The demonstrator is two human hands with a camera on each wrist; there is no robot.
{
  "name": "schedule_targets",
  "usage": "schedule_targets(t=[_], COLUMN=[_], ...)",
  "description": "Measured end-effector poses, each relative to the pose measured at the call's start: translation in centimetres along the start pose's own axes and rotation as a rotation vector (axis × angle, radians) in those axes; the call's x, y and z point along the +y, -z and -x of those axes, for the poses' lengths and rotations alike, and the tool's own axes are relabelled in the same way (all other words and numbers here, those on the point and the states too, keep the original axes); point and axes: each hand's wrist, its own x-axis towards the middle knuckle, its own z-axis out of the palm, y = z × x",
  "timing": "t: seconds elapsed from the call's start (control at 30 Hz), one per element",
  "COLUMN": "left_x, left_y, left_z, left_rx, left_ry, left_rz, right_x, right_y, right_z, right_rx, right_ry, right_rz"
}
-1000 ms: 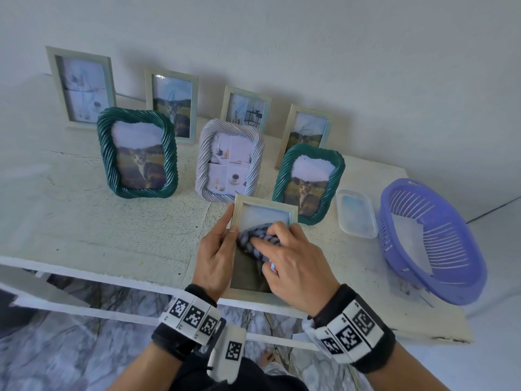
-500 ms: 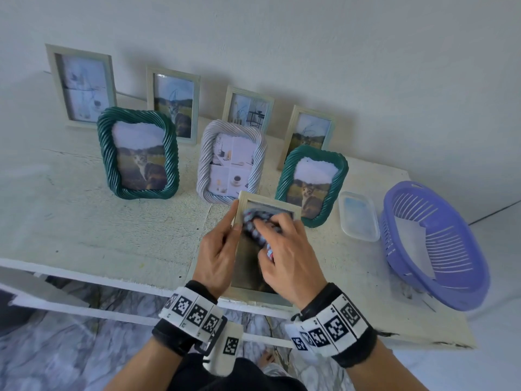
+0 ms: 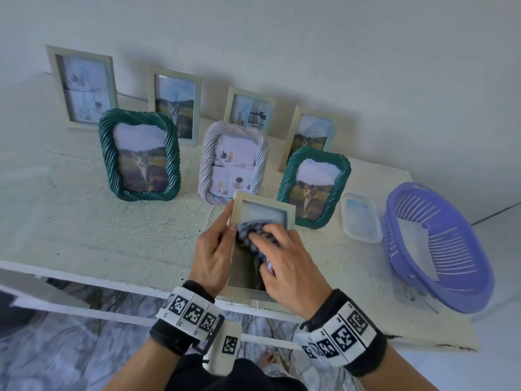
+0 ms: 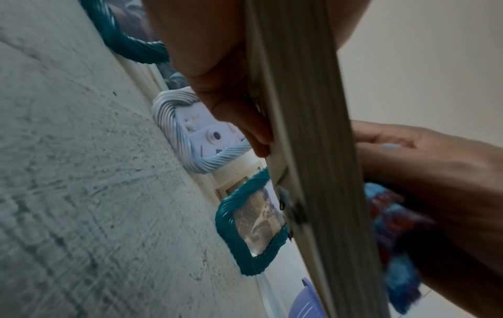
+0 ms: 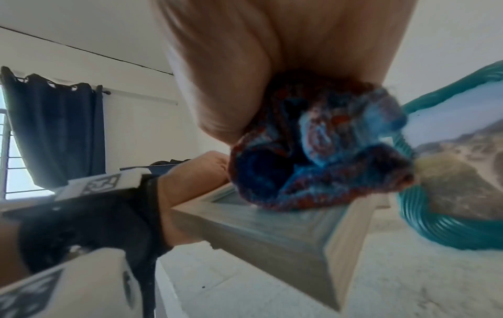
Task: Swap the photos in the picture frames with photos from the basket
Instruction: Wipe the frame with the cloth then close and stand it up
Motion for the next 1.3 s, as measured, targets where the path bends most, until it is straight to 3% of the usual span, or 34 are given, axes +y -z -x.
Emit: schedule_targets(t=[0.27, 0.4, 0.7, 1.3], left_x=[0.2, 1.1, -0.1, -0.7], left_y=[-0.5, -0.3, 0.4, -1.1], left_z=[0.0, -0.1, -0.8, -1.2], left_rx=[0.014, -0.025, 0.034, 0.063], left_ry=[-0.021, -0.007, 0.065, 0.055], left_rz=[-0.014, -0.010, 0.023, -0.077], right_x=[0.5, 0.6, -0.8, 1.7], right_y=[0.9, 1.0, -0.3, 3.1], right_z=[-1.9, -1.5, 1.7, 2.5], right_rx=[0.139, 0.086, -0.109, -0.198], right_ry=[-0.110, -0.072, 0.025, 0.103], right_rz=[0.052, 0.015, -0.088, -0.191])
